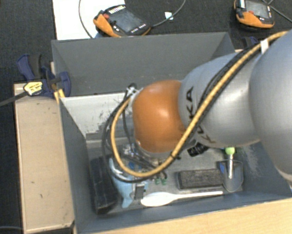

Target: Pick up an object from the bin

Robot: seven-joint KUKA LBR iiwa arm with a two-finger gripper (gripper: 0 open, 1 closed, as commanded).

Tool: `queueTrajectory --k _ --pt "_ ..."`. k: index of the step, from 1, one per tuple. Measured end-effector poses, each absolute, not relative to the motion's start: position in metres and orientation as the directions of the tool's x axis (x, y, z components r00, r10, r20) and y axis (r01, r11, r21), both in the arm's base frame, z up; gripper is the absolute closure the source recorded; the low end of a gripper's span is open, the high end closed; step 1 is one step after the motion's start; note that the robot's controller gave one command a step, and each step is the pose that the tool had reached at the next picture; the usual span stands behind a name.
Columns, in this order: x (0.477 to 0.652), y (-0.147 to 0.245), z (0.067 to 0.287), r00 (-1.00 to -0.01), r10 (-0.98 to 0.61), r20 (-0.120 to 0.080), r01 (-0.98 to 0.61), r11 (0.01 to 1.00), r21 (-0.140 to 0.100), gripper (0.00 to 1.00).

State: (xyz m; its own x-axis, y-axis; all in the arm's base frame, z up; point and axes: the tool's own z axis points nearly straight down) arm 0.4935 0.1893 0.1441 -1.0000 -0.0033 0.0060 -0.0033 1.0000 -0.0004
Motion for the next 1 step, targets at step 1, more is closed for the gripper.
queueTrajectory --k 1 --pt "0.4957 0.1883 0.1484 -1.000 0.003 -0.002 0.003 1.000 0.001 0.00"
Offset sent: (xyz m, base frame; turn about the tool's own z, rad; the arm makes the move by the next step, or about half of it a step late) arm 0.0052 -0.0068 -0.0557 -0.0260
